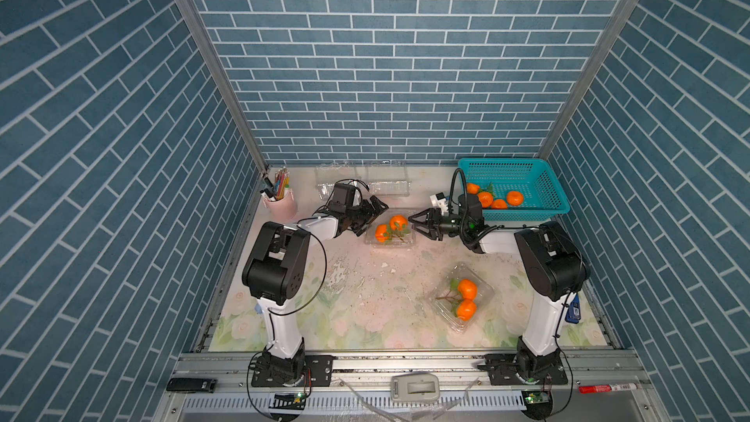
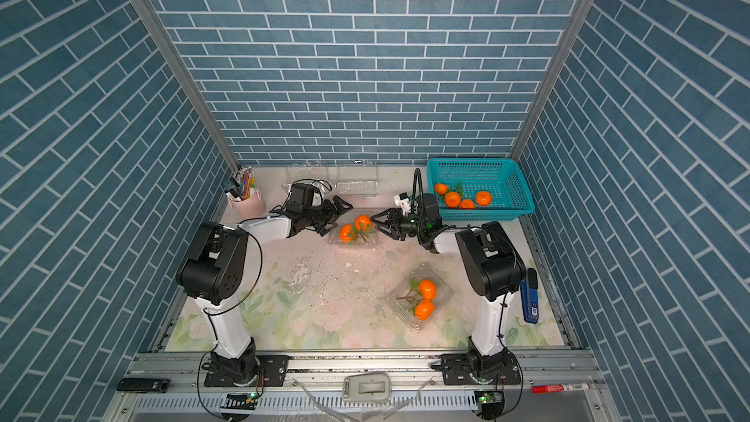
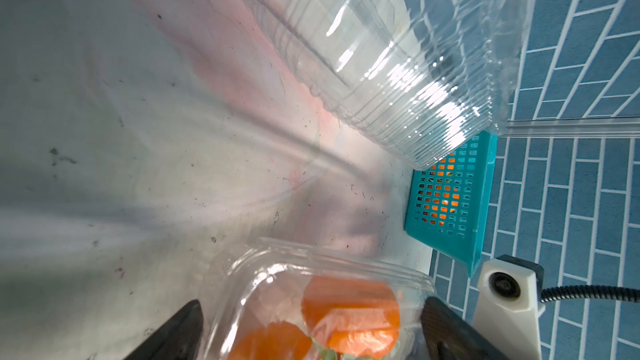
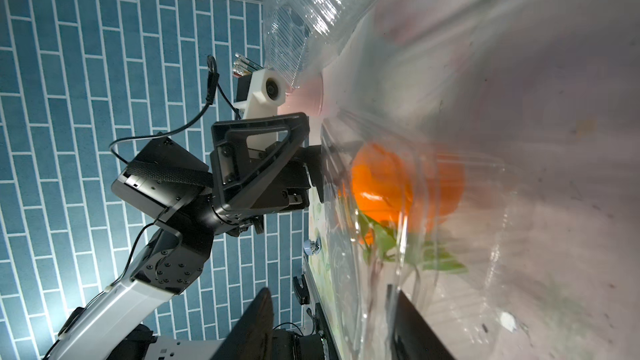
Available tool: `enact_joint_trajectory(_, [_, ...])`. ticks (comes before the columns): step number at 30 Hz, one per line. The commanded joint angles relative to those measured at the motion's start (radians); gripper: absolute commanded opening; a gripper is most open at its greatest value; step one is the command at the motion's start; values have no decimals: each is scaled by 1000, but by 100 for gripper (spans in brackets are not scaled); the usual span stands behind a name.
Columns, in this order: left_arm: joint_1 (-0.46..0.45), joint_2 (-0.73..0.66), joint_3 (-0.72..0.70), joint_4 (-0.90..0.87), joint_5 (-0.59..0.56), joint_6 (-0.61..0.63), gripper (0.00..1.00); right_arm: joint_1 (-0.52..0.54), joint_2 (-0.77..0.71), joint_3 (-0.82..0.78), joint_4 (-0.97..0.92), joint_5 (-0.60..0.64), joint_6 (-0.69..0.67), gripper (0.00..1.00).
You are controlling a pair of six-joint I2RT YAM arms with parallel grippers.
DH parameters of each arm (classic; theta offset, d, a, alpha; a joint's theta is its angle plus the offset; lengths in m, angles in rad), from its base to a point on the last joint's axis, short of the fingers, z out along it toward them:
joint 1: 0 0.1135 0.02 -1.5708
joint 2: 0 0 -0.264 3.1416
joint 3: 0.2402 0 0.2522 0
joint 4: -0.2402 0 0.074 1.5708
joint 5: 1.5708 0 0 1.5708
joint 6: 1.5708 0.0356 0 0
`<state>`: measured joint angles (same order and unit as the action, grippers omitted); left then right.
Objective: Take oranges out of containers
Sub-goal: Open the packing box at the center of the board.
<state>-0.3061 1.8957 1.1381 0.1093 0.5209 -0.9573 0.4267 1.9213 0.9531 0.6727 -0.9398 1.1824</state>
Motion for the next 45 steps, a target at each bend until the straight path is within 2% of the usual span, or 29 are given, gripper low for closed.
enact_joint_trajectory(1, [-4,-16,16,12,15,-2,99,10,25,22,2,-25,21,52])
enact_joint_trajectory(9, [-26,4,39,27,28,-18,100,28,56,60,-17,-7,43,45])
enact_joint_trajectory(19, [-36,13,66,11,33,-14,99,38,76,67,40,32,144,36])
enact_joint_trajectory(23, [-11,0,79,-75,31,39,99,38,76,37,86,70,201,24])
enact_joint_trajectory(30, [64,-35,67,-193,41,100,99,49,93,0,192,143,312,18])
enact_joint_trajectory(39, [155,-180,-47,-170,29,82,99,109,119,-27,240,326,442,14])
enact_joint_trajectory(45, [156,-352,-314,90,37,-25,99,133,143,5,259,420,517,14])
